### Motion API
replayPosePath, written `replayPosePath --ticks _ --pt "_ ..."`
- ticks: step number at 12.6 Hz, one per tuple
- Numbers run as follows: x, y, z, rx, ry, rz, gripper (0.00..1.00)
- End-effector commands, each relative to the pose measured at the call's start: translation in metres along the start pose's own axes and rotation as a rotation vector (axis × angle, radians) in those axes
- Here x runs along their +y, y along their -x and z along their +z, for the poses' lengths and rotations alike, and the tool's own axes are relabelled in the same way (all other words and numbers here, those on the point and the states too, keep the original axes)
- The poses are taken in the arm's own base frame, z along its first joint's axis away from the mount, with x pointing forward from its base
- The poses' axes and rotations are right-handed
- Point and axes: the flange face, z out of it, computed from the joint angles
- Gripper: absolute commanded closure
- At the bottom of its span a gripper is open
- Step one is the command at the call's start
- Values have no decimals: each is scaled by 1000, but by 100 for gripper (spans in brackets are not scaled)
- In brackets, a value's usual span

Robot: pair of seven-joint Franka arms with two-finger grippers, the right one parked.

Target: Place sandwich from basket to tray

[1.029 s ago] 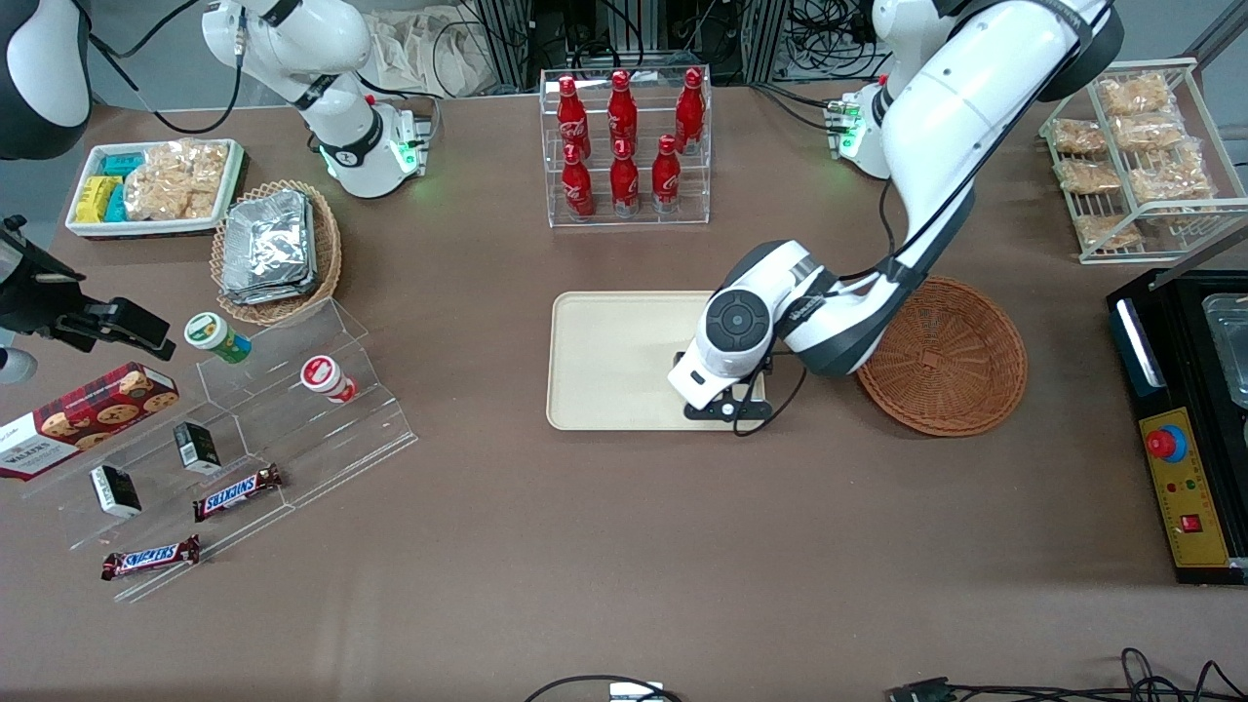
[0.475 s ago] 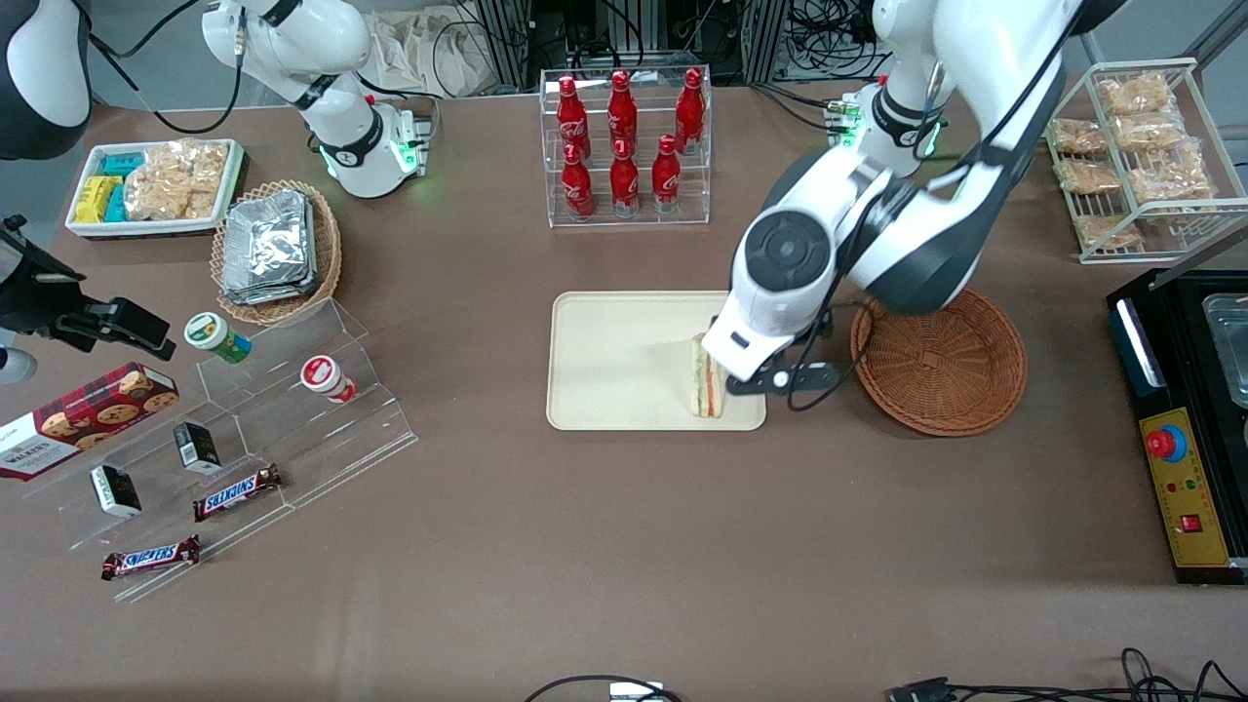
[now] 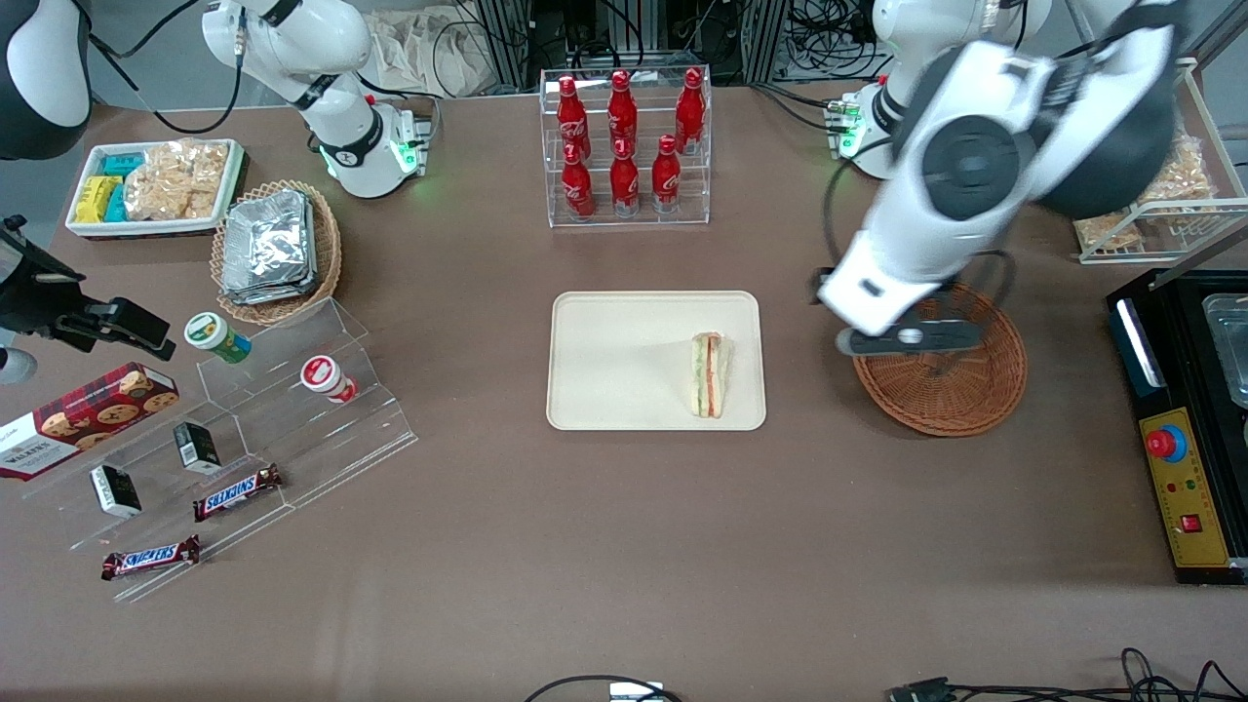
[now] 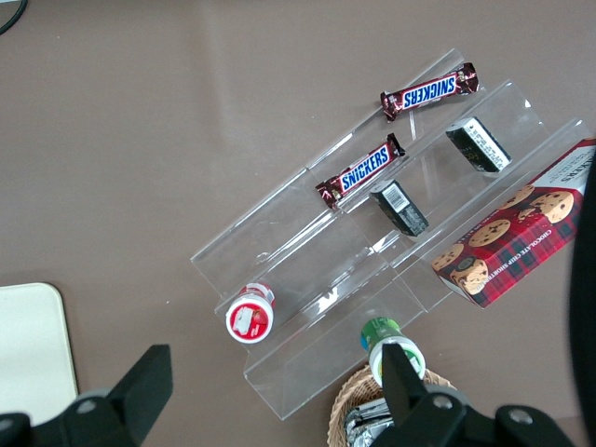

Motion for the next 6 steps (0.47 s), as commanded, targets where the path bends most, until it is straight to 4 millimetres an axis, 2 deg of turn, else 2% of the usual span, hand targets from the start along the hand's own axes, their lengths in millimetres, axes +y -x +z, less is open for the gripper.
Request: replayPosePath --ticks 1,3,5,6 --pt "-49 20 -13 15 6 -15 0" --pt "-93 29 -19 20 70 -47 0" --pt "-123 29 -23 31 96 -42 0" --pt "-131 27 -23 36 101 -22 0"
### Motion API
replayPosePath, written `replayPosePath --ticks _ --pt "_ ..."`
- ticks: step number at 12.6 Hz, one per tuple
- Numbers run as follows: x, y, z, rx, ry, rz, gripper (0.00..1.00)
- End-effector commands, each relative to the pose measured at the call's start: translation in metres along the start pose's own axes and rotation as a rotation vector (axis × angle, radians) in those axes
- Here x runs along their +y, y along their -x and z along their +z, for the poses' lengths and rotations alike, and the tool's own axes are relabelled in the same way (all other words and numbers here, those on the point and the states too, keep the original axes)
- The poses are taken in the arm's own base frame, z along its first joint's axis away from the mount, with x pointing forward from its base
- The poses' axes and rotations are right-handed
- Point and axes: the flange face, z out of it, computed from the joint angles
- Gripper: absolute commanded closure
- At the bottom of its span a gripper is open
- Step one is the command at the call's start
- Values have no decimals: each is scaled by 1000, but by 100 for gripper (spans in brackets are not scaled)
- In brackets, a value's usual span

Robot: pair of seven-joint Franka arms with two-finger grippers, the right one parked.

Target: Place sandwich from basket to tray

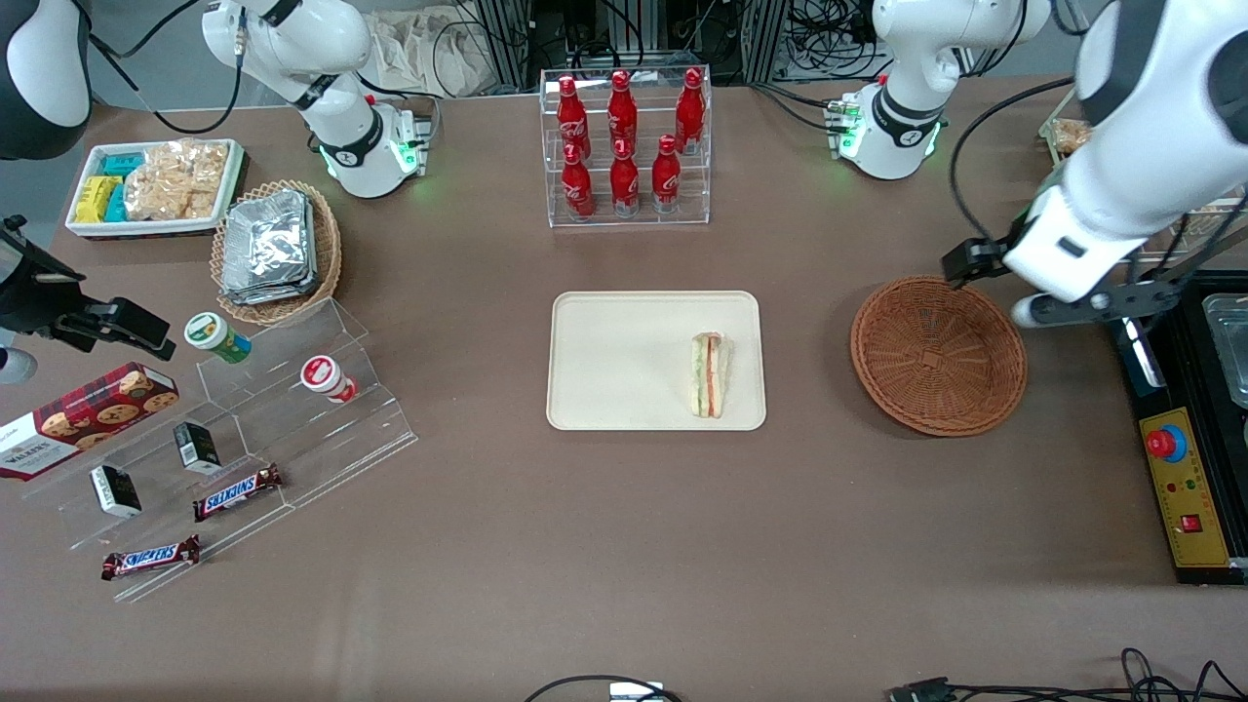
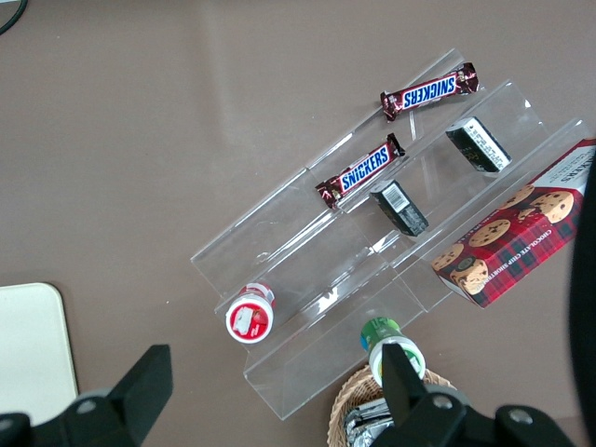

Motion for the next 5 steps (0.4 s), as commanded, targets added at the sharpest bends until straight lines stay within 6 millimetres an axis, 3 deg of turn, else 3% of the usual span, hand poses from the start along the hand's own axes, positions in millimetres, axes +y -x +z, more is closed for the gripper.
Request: replayPosePath --ticks 1,2,5 --pt "-15 3 -2 14 28 45 0" --pt "-17 2 -9 24 31 56 0" --pt "-19 -9 -2 15 15 57 0"
